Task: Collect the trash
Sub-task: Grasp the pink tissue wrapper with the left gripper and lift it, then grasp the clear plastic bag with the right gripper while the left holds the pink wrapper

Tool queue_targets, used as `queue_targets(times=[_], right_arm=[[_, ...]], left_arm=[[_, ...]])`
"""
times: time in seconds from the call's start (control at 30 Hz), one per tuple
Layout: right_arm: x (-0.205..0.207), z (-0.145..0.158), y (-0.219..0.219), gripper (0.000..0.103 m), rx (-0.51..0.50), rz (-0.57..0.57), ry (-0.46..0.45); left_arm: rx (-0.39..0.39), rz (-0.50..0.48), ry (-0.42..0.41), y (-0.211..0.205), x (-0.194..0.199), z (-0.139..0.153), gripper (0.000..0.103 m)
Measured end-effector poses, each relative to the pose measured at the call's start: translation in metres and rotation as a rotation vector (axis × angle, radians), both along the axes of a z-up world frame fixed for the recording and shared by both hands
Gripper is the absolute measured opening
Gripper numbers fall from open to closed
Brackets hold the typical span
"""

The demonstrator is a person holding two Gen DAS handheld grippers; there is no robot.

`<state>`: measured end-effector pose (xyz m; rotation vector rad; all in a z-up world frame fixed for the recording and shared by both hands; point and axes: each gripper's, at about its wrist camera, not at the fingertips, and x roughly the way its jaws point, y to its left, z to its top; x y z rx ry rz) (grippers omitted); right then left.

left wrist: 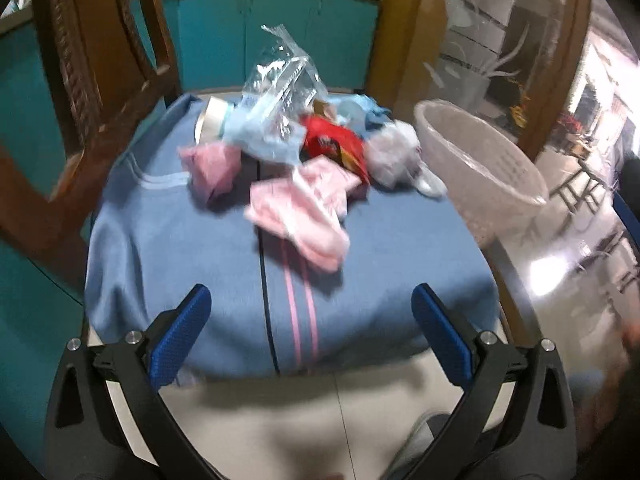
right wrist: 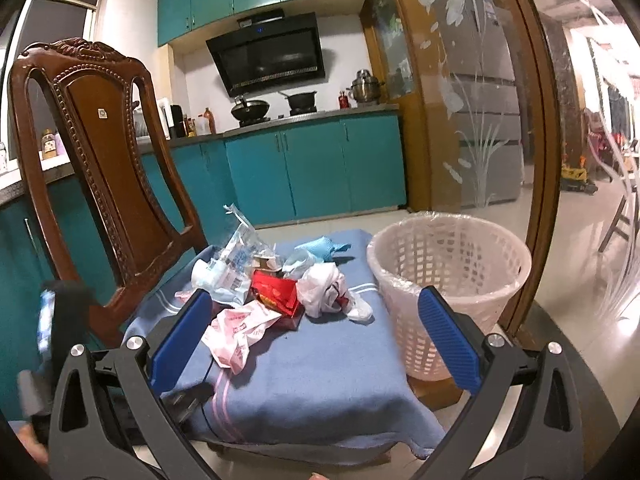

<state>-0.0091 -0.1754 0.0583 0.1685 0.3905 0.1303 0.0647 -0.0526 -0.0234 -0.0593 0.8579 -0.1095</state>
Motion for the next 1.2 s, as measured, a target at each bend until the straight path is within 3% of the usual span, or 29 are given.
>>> queue_targets(times=[0.1, 0.17, 0.23, 0.3, 0.4, 0.53, 0.73, 0.87, 1.0, 1.2], right_arm=[[0.002, -0.004, -0.001, 0.1, 0.001, 0.015, 0.024], [0.004, -0.007, 0.001, 0.1, -0.014, 0.025, 0.043], [0.005, -0.01, 0.002, 0.1, -0.016, 0.038, 0.063], [0.005, -0.012, 0.003, 0.1, -0.016, 0.051, 0.083], [0.003, -0.017, 0.006, 0.1, -0.025, 0.068, 0.107], [0.001, -0.022, 0.011, 0.1, -0.044, 0.091, 0.149], [-0.001, -0.019, 0.011, 0.1, -0.01, 0.111, 0.169], [0.018, -0.014, 0.024, 0.1, -0.042, 0.127, 0.174], [0.049, -0.009, 0.049, 0.1, -0.104, 0.171, 0.182], [0.115, -0.007, 0.097, 0.1, -0.083, 0.255, 0.192]], left_arm=[[-0.022, 0.023, 0.005, -0.005, 0.031, -0.003, 0.1], [-0.03, 0.038, 0.056, -0.004, 0.052, -0.013, 0.095], [-0.031, 0.036, 0.12, -0.005, 0.072, -0.028, 0.081], [-0.034, 0.028, 0.156, -0.003, 0.083, -0.041, 0.039], [-0.053, 0.021, 0.185, 0.003, 0.085, -0.054, 0.019], [-0.084, -0.03, 0.177, 0.005, 0.068, -0.035, 0.014], [-0.015, -0.074, 0.009, 0.019, 0.035, 0.021, 0.014], [-0.01, 0.002, -0.131, 0.054, 0.031, 0.059, 0.014], [0.004, 0.058, -0.223, 0.081, 0.037, 0.079, 0.014], [-0.035, 0.12, -0.323, 0.103, 0.037, 0.099, 0.014]])
